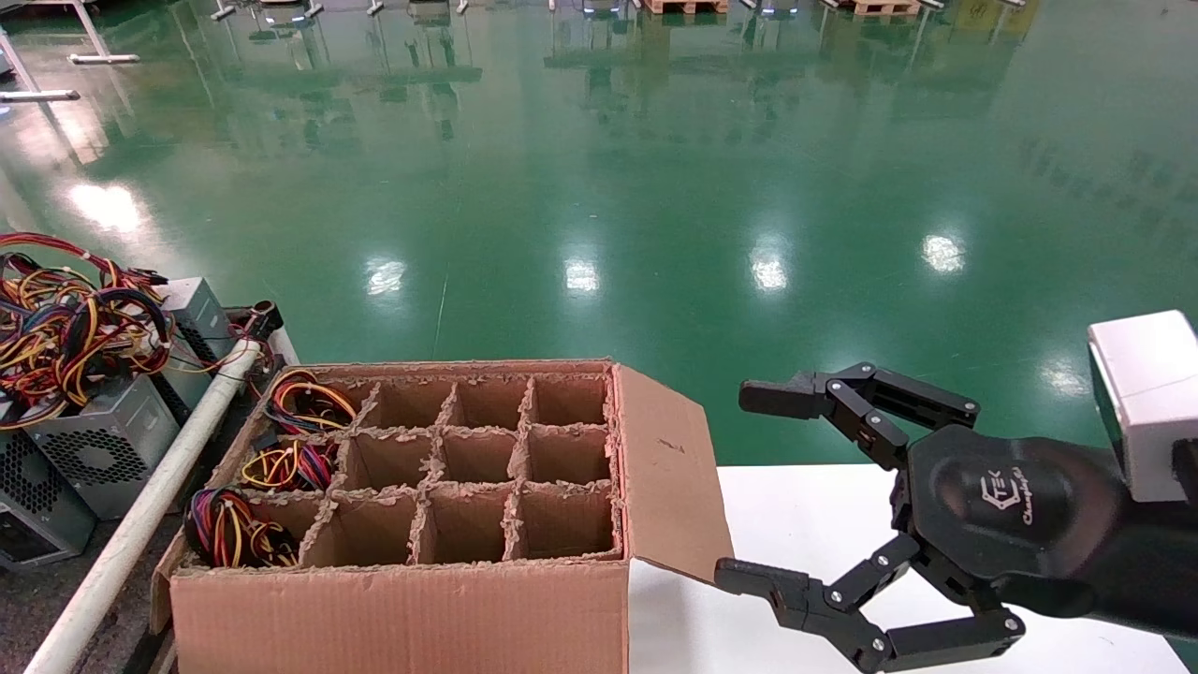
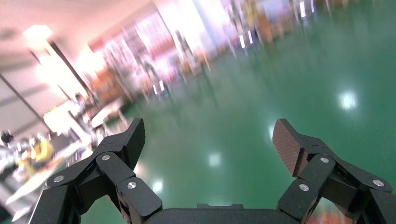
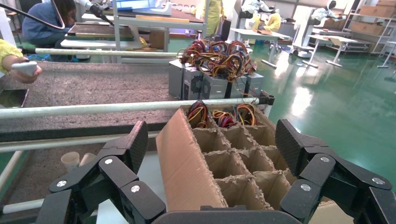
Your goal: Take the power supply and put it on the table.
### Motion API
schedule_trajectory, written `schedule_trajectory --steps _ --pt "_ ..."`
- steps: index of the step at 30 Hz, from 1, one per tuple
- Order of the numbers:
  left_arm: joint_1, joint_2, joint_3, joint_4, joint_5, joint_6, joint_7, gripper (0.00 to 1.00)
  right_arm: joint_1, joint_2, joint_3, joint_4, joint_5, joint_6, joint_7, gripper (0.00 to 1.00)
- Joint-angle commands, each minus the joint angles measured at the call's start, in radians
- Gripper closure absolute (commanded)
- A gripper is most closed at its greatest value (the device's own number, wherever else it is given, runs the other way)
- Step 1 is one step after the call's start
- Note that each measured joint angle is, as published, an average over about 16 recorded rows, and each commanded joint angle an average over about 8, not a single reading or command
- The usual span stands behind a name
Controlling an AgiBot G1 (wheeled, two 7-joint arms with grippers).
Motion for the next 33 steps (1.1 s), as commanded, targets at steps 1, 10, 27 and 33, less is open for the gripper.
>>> schedule_trajectory --steps 1,10,27,33 --pt "0.013 -0.007 -0.051 -0.003 -0.071 0.005 0.06 0.0 0.0 0.0 0.0 0.0 0.0 0.0 0.0 0.0" --pt "0.11 -0.009 -0.103 -0.124 -0.197 0.049 0.048 0.0 0.0 0.0 0.0 0.0 0.0 0.0 0.0 0.0" --pt "0.414 -0.016 -0.084 -0.551 -0.341 0.218 -0.222 0.0 0.0 0.0 0.0 0.0 0.0 0.0 0.0 0.0" --pt "0.522 -0.018 -0.077 -0.703 -0.392 0.279 -0.319 0.0 0.0 0.0 0.0 0.0 0.0 0.0 0.0 0.0"
